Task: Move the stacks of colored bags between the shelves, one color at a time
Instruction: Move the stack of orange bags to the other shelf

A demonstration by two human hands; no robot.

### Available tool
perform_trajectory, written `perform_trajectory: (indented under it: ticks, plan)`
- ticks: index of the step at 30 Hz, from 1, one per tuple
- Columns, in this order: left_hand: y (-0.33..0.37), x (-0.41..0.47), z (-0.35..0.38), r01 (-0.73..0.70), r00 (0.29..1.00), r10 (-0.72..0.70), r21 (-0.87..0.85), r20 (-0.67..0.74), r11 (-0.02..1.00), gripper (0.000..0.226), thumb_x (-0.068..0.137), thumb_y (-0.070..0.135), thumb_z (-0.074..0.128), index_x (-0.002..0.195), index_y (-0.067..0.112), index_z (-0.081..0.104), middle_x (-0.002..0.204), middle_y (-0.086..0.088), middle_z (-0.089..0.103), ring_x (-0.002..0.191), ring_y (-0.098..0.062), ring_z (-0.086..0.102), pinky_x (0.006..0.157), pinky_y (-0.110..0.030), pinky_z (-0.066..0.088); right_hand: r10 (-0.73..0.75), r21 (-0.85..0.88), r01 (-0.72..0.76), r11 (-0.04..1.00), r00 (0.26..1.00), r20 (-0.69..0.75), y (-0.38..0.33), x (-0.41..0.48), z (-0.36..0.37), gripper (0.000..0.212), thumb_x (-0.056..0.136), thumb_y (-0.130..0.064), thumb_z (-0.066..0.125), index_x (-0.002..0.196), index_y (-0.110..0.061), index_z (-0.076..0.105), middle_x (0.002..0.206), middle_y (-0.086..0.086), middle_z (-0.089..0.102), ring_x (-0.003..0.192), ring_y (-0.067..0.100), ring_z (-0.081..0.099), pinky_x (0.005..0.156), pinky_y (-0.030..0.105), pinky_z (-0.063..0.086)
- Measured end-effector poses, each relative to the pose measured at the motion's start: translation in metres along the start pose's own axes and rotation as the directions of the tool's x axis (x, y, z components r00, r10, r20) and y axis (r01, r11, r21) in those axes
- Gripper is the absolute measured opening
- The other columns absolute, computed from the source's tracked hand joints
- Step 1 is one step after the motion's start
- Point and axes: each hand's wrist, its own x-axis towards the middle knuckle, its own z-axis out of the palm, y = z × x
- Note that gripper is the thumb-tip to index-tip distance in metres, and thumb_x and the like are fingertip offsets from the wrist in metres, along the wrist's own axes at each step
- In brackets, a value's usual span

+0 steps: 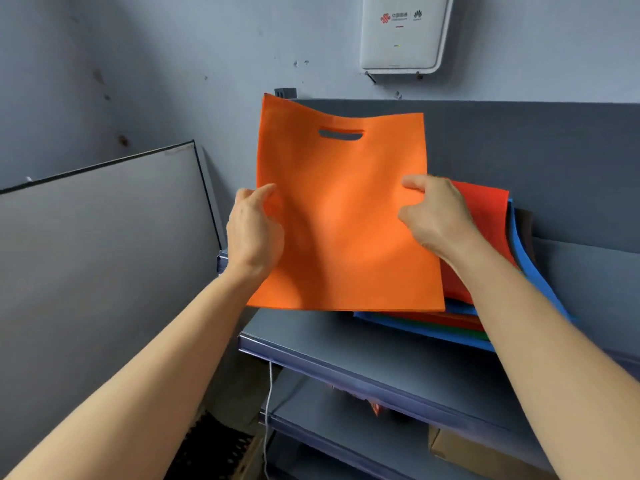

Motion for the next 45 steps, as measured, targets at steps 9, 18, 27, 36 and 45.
perform_trajectory:
  ticks: [9, 18, 27, 36, 45]
  plan:
    - [-0.047, -0.056, -0.132, 0.193, 0.924, -0.145, 0.104, -0.354, 0.976, 0.06, 0.082, -0.012, 0.034, 0.134, 0.014, 0.049, 0.121, -0.005, 0.049, 0.09, -0.009, 0.046, 0.078, -0.008, 0.03, -0.426, 0.182, 0.396, 0.9, 0.888, 0.176, -0.088, -0.049, 0.064, 0.065, 0.075, 0.013, 0.041, 0.136, -0.009, 0.048, 0.135, 0.012, 0.042, 0.122, 0.025, 0.046, 0.095, 0.016, 0.03]
    - [-0.064, -0.165, -0.27, 0.417, 0.752, -0.169, 0.262, -0.638, 0.87, 0.057, 0.08, -0.015, 0.035, 0.131, 0.004, 0.051, 0.118, -0.011, 0.051, 0.103, -0.018, 0.053, 0.08, -0.003, 0.027, -0.673, 0.469, 0.517, 0.716, 0.69, 0.267, -0.183, -0.157, 0.11, 0.064, 0.074, 0.015, 0.042, 0.133, -0.009, 0.052, 0.135, 0.015, 0.042, 0.123, 0.029, 0.044, 0.098, 0.016, 0.025]
    - [-0.081, -0.252, -0.383, 0.549, 0.612, -0.149, 0.282, -0.777, 0.787, 0.055, 0.082, -0.014, 0.034, 0.133, 0.003, 0.049, 0.122, -0.01, 0.05, 0.109, -0.02, 0.053, 0.084, -0.003, 0.028, -0.792, 0.619, 0.519, 0.589, 0.523, 0.315, -0.273, -0.267, 0.122, 0.064, 0.078, 0.012, 0.041, 0.136, -0.013, 0.048, 0.151, 0.011, 0.025, 0.137, 0.023, 0.031, 0.106, 0.016, 0.02]
    - [-0.124, -0.345, -0.531, 0.64, 0.534, -0.133, 0.298, -0.835, 0.708, 0.057, 0.082, -0.016, 0.034, 0.133, 0.005, 0.05, 0.123, -0.009, 0.048, 0.096, -0.008, 0.047, 0.076, 0.008, 0.026, -0.851, 0.717, 0.481, 0.504, 0.419, 0.317, -0.38, -0.416, 0.138, 0.062, 0.08, 0.011, 0.041, 0.137, -0.013, 0.047, 0.152, 0.007, 0.024, 0.135, 0.022, 0.034, 0.105, 0.016, 0.023]
    - [-0.173, -0.416, -0.652, 0.728, 0.466, -0.186, 0.255, -0.865, 0.636, 0.057, 0.082, -0.015, 0.034, 0.132, 0.006, 0.05, 0.126, -0.009, 0.049, 0.111, -0.017, 0.051, 0.084, 0.0, 0.025, -0.849, 0.763, 0.39, 0.515, 0.351, 0.394, -0.47, -0.54, 0.165, 0.061, 0.081, 0.009, 0.042, 0.138, -0.011, 0.043, 0.148, 0.007, 0.022, 0.121, 0.027, 0.045, 0.098, 0.019, 0.032]
